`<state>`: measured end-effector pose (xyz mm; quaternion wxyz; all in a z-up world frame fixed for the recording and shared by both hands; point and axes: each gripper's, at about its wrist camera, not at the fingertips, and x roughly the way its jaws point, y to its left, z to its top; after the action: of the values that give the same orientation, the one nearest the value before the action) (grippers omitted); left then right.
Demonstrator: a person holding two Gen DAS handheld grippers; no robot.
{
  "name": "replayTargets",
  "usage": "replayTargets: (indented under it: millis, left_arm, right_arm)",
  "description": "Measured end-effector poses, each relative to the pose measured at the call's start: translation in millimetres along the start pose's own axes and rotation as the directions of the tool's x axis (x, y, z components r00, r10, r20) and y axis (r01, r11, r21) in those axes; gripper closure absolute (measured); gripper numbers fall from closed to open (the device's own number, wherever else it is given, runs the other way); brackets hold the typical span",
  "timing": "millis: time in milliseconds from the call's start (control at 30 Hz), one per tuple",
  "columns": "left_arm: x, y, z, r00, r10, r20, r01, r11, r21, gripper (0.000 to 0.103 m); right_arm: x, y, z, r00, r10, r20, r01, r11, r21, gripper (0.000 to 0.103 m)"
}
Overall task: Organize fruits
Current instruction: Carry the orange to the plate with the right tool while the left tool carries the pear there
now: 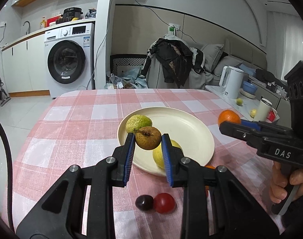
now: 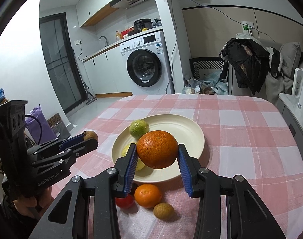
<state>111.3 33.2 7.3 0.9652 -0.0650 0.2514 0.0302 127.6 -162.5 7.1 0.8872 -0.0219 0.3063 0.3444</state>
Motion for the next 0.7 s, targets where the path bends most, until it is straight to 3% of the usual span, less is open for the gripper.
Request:
replayTargets:
  millis: [700]
  left_arm:
    - [29.6, 5.3, -2.0, 0.999, 0.037, 0.004, -0.037, 0.999, 0.014, 0.079]
  right_arm:
    - [37.7, -11.1, -0.9, 0.999, -0.027, -0.036, 0.029, 0.999, 0.038, 0.062]
